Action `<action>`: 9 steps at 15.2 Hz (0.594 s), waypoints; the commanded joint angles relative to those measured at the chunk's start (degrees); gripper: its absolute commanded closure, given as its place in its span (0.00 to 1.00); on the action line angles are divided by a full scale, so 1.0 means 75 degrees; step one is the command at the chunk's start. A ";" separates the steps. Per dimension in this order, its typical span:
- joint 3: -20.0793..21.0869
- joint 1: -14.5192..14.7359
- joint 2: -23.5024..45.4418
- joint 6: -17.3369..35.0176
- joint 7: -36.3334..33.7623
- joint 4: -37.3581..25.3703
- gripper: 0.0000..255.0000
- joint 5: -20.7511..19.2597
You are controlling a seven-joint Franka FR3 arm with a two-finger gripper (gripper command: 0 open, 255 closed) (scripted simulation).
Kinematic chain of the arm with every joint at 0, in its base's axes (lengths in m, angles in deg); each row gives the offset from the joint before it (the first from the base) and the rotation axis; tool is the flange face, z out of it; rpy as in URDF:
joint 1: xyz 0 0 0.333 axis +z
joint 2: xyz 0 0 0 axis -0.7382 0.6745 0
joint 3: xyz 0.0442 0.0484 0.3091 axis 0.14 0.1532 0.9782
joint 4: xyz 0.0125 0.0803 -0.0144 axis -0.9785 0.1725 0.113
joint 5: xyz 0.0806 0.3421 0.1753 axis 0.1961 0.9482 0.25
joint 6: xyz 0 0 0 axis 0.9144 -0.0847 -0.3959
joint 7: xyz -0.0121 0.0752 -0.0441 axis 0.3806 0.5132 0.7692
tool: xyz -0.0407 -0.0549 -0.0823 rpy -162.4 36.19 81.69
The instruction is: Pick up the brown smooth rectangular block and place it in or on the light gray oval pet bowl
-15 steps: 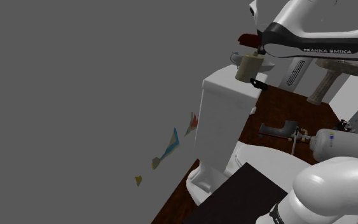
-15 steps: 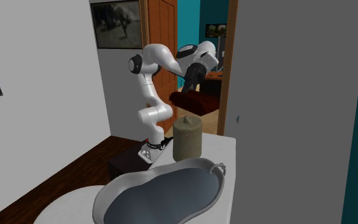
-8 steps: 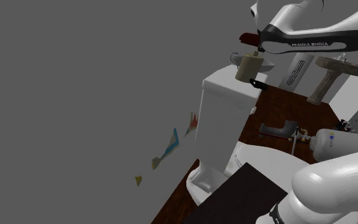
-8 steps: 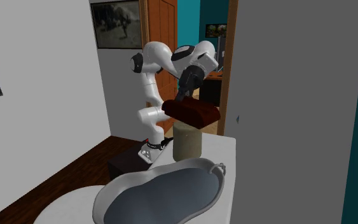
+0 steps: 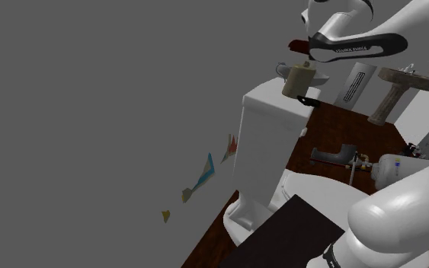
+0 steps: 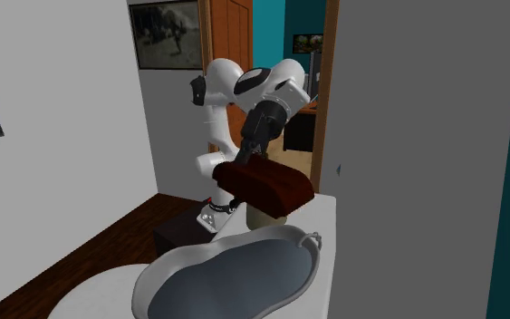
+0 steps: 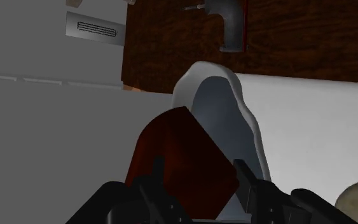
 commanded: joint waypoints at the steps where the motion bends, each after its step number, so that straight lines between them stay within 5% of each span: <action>1: -0.0187 -0.0086 0.0528 0.0229 0.0232 -0.0563 1.00 0.0132; 4: -0.0457 -0.0262 0.1445 0.0585 0.0649 -0.1525 1.00 0.0466; 9: -0.0467 -0.0301 0.1425 0.0859 0.0167 -0.1077 1.00 0.0108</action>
